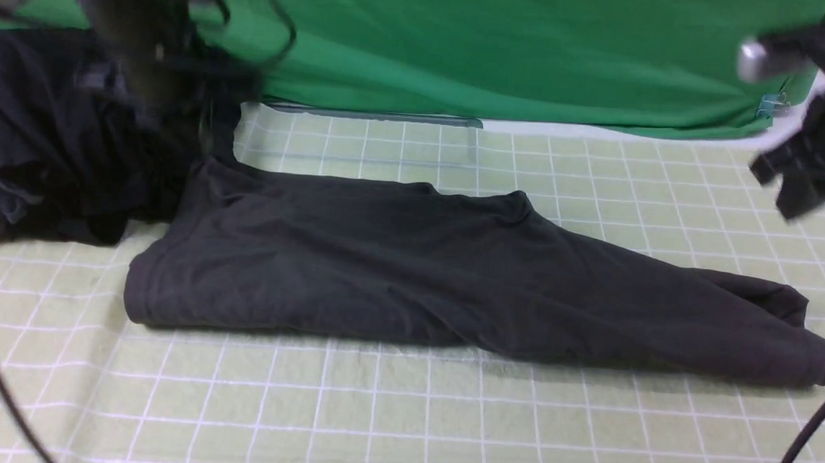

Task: Fold a long-sleeved shirt over a green coffee tablecloth.
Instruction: 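Fold the black garment in half by bringing its near edge over to the far edge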

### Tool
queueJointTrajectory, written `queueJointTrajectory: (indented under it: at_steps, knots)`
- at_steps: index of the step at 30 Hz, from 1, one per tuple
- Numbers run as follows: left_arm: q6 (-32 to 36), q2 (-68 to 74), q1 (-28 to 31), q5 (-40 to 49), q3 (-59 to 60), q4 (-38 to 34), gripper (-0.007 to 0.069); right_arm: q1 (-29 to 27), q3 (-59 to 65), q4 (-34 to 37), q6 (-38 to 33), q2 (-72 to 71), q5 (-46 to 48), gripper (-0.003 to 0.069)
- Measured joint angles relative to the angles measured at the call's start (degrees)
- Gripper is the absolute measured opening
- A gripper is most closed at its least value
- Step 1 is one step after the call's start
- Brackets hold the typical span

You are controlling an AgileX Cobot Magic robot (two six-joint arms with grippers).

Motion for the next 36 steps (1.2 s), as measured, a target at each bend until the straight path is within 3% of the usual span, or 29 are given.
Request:
queueJointTrajectory:
  at_steps: [2,4,6,19,22,25,26,27,36]
  knots:
    - [0.0,-0.35,-0.41,-2.72,5.27,0.0,-0.0007,-1.41,2.73,1.22,-1.16,0.64,-2.83,0.019]
    - [-0.07,-0.37,-0.52,-7.5,12.56,-0.36,-0.0007,-2.62,4.92,1.79,-1.94,3.52,-5.36,0.0353]
    - [-0.7,-0.37,-0.52,-9.76,15.84,0.22,-0.0007,-2.69,5.2,2.05,-2.35,5.93,-6.35,0.041]
    - [-5.54,-0.75,-0.46,-14.19,22.15,5.07,-0.0006,-2.73,5.25,4.56,-3.87,13.65,-13.38,0.0442]
    - [-5.6,-0.75,-0.46,-14.7,22.22,5.23,-0.0006,-2.73,5.25,4.89,-4.6,14.33,-12.69,0.0338]
    - [-5.6,-0.75,-0.43,-14.75,22.22,5.23,-0.0006,-2.73,5.19,4.93,-4.68,14.38,-11.55,0.0106]
    - [-5.6,-0.75,-0.43,-14.75,22.22,5.23,-0.0006,-2.73,5.19,4.93,-4.68,14.38,-11.55,0.0096]
    - [-5.6,-0.75,-0.43,-14.75,22.22,5.26,-0.0006,-2.73,4.76,4.93,-4.68,14.38,-10.71,0.0041]
    - [-5.64,-0.75,-0.43,-14.65,22.22,5.3,-0.0006,-2.75,-2.04,2.08,-4.94,11.69,-8.16,0.0005]
